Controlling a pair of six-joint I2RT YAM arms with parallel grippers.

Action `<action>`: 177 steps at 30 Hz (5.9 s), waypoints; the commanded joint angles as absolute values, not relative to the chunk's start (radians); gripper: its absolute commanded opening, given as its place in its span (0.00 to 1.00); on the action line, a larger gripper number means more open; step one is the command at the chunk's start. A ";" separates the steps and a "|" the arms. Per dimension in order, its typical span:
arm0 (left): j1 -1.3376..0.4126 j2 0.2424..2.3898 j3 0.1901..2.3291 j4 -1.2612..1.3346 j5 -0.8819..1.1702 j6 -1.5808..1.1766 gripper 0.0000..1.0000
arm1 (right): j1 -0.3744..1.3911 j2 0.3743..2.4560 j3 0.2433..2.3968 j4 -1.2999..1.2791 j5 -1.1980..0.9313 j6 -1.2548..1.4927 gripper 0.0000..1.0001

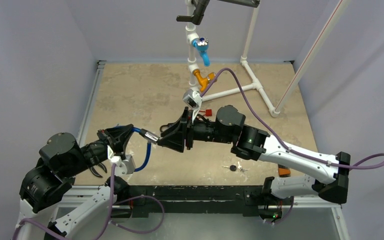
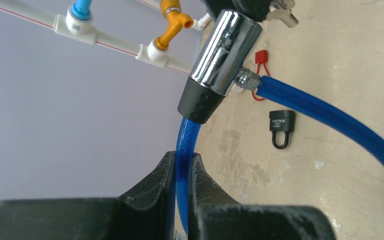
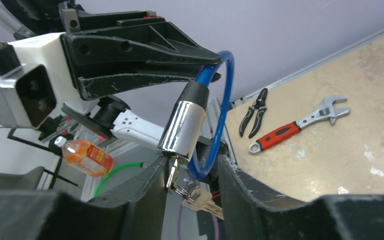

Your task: Unlock with the key

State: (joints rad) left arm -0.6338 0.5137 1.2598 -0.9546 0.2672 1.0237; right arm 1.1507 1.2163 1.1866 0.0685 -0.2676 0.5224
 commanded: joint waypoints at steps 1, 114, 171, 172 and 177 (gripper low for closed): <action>-0.647 0.516 1.255 -0.906 0.434 0.950 0.00 | 1.150 1.170 1.187 0.090 -0.202 0.488 0.49; -0.539 0.806 1.296 -1.036 0.657 0.268 0.00 | 1.387 1.357 1.620 -0.491 0.660 0.122 0.00; -0.581 0.826 1.427 -1.165 0.651 0.497 0.00 | 1.156 1.237 1.532 -0.402 -0.293 0.311 0.12; -0.583 0.827 1.429 -1.160 0.642 0.494 0.00 | 1.155 1.245 1.531 -0.403 -0.299 0.315 0.06; -0.586 0.829 1.447 -1.123 0.567 0.490 0.00 | 1.146 1.269 1.504 -0.388 -0.314 0.362 0.00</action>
State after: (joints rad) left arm -0.5785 0.8314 1.3842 -1.2221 0.6060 0.4908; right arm 1.1530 1.2484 1.5288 -0.4355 -0.2680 0.3111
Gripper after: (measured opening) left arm 0.140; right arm 0.008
